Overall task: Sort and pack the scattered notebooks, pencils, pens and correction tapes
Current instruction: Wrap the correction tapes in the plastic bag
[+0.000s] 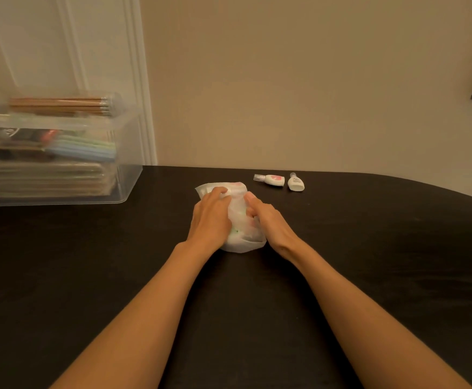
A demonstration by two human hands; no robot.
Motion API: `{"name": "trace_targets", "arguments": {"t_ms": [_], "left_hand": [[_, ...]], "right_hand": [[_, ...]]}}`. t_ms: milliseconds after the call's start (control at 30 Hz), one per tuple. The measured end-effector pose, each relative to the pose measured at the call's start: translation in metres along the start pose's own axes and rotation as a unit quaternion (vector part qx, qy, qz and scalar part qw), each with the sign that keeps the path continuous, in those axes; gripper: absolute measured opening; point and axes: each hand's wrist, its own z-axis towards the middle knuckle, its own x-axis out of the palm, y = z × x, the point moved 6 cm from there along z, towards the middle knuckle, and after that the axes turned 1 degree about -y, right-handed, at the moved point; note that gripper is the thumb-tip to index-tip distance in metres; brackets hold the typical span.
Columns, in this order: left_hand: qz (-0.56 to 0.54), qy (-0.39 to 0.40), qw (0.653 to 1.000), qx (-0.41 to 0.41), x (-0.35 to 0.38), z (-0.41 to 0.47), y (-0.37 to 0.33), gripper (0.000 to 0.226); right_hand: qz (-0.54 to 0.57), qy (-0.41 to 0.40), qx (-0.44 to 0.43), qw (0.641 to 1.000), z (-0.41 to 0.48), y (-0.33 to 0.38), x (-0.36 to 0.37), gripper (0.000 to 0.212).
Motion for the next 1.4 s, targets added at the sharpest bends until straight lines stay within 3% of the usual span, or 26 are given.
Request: {"name": "trace_targets", "arguments": {"t_ms": [133,300,367,433,533,633,733,833,900,1067,1200,1300,1400], "left_hand": [[-0.023,0.042,0.998,-0.027,0.008,0.011,0.006,0.048],[-0.015,0.052,0.997,-0.046,0.018,0.033,0.009,0.051],[-0.014,0.042,0.997,-0.058,0.023,0.043,0.011,0.05],[-0.024,0.024,0.997,-0.069,0.024,0.049,0.012,0.05],[-0.061,0.002,0.995,-0.078,0.032,0.069,0.014,0.052],[-0.105,-0.056,0.989,-0.084,0.028,0.085,0.023,0.05],[-0.14,-0.111,0.98,-0.087,0.024,0.093,0.033,0.045],[-0.15,-0.111,0.978,-0.092,0.026,0.094,0.036,0.038],[-0.146,-0.11,0.979,-0.095,0.026,0.093,0.037,0.037],[-0.154,-0.125,0.974,-0.112,0.02,0.079,0.038,0.04],[-0.156,-0.109,0.97,-0.151,0.015,0.059,0.036,0.029],[-0.143,-0.1,0.975,-0.138,0.014,0.044,0.026,0.011],[-0.15,-0.095,0.976,-0.126,0.008,0.029,0.017,0.012]], "right_hand": [[0.025,-0.01,-0.005,1.0,0.008,0.003,-0.002,0.064],[0.081,-0.129,0.017,0.988,0.04,-0.012,-0.027,0.046],[0.022,-0.194,0.026,0.98,0.056,-0.022,-0.041,0.025],[-0.051,-0.223,0.009,0.974,0.069,-0.024,-0.05,0.037],[-0.202,-0.223,0.013,0.954,0.101,-0.026,-0.059,0.05],[-0.261,-0.225,-0.029,0.938,0.123,-0.022,-0.06,0.033],[-0.343,-0.199,-0.04,0.917,0.14,-0.026,-0.056,0.031],[-0.452,-0.175,-0.002,0.875,0.149,-0.033,-0.055,0.033],[-0.461,-0.174,-0.011,0.87,0.144,-0.032,-0.052,0.03],[-0.371,-0.164,-0.076,0.911,0.119,-0.021,-0.039,0.029],[-0.031,-0.214,0.027,0.976,0.09,-0.027,-0.05,0.026],[0.187,-0.151,0.058,0.969,0.064,-0.028,-0.045,0.02],[0.33,-0.065,0.038,0.941,0.034,-0.018,-0.032,0.016]]}}
